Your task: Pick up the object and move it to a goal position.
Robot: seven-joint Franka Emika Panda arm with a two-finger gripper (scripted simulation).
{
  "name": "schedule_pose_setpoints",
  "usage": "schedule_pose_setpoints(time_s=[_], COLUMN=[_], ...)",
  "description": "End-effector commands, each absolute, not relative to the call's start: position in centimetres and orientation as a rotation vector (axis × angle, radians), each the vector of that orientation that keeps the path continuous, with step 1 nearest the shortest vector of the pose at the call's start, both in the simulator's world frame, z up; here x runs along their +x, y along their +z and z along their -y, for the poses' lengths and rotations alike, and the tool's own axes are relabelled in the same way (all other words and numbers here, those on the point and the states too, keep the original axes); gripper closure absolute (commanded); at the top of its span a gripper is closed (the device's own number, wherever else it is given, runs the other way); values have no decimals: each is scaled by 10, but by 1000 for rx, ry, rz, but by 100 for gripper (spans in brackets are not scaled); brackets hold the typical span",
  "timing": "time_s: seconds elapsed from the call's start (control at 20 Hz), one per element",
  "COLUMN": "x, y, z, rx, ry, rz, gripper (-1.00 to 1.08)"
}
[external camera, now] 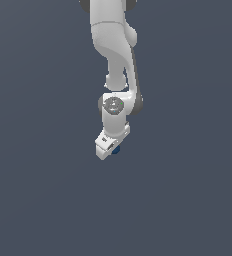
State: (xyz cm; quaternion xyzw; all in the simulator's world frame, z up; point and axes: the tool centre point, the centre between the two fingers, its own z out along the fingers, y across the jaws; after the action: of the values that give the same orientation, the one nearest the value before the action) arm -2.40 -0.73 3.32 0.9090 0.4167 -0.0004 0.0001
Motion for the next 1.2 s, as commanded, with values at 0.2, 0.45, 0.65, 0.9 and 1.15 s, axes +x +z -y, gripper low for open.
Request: schedule_pose_setpoints(time_s=[0.2,0.45,0.65,0.9,1.15], x=[-26,-30,-33,-37,-40], y=[53,84,119,163,196], z=[-3,-20,-39,-64,-82], rx=[2854,2854,2853,2853,2854], ry=[0,0,-1,-1,-1], rz=[-1310,-1310,-1311,-1312,-1312], gripper=[108,108,108,108,108])
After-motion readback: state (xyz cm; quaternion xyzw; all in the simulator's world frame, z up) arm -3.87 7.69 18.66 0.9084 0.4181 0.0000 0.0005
